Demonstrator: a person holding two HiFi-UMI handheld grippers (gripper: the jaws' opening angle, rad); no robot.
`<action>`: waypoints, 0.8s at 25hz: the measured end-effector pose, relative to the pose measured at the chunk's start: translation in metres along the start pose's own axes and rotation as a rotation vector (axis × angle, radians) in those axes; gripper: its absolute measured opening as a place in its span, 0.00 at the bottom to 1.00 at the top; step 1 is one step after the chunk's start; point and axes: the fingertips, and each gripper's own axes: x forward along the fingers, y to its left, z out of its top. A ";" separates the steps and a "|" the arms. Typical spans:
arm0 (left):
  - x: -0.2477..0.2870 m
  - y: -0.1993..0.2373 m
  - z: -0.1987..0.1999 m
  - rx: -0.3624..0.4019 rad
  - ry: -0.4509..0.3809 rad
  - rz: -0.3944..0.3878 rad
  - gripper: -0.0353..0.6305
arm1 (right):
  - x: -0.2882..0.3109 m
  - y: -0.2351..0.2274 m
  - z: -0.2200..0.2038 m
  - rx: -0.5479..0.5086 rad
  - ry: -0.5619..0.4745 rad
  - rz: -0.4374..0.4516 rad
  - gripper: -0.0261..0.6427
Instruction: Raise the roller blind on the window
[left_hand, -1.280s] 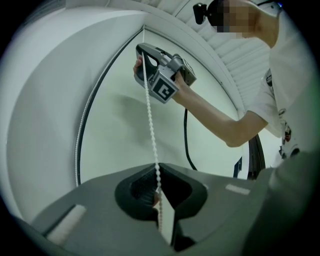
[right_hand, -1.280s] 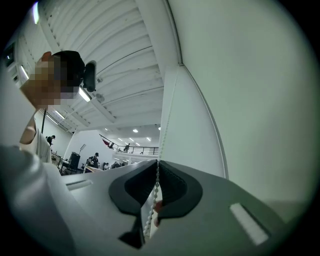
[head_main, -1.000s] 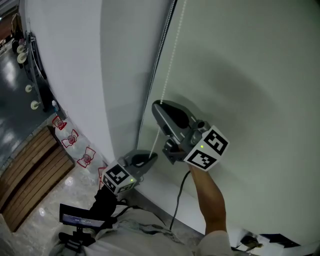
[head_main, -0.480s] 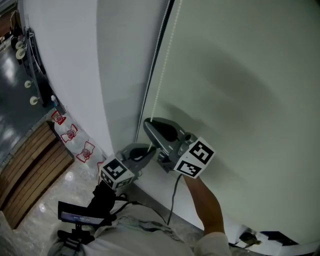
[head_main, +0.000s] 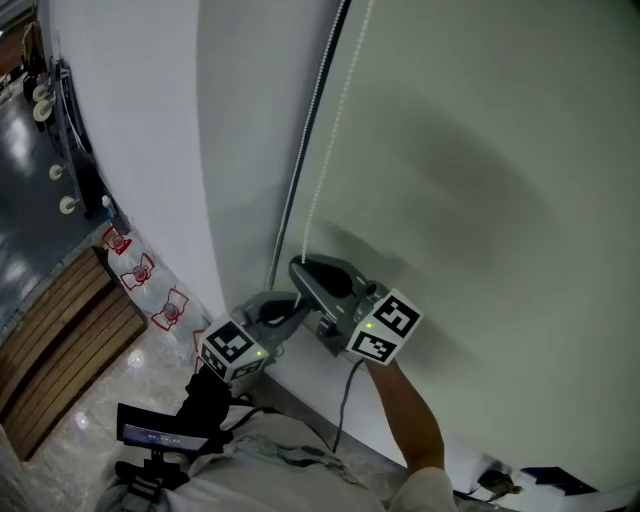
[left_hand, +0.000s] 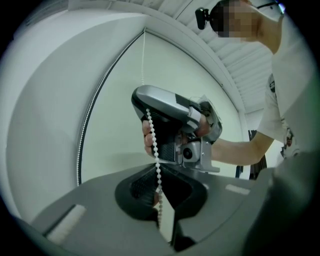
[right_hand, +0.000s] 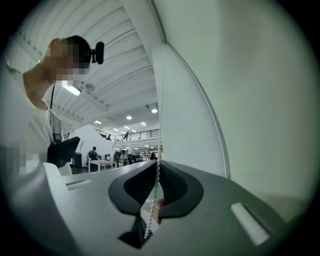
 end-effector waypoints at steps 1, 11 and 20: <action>0.000 0.000 0.001 0.002 -0.002 -0.002 0.05 | 0.002 0.001 0.005 -0.025 0.004 0.006 0.07; 0.001 -0.002 -0.001 0.004 -0.001 -0.007 0.05 | 0.035 -0.002 0.110 -0.115 -0.109 0.107 0.20; 0.001 -0.003 -0.002 0.008 0.003 -0.007 0.05 | 0.052 0.001 0.239 -0.234 -0.259 0.168 0.19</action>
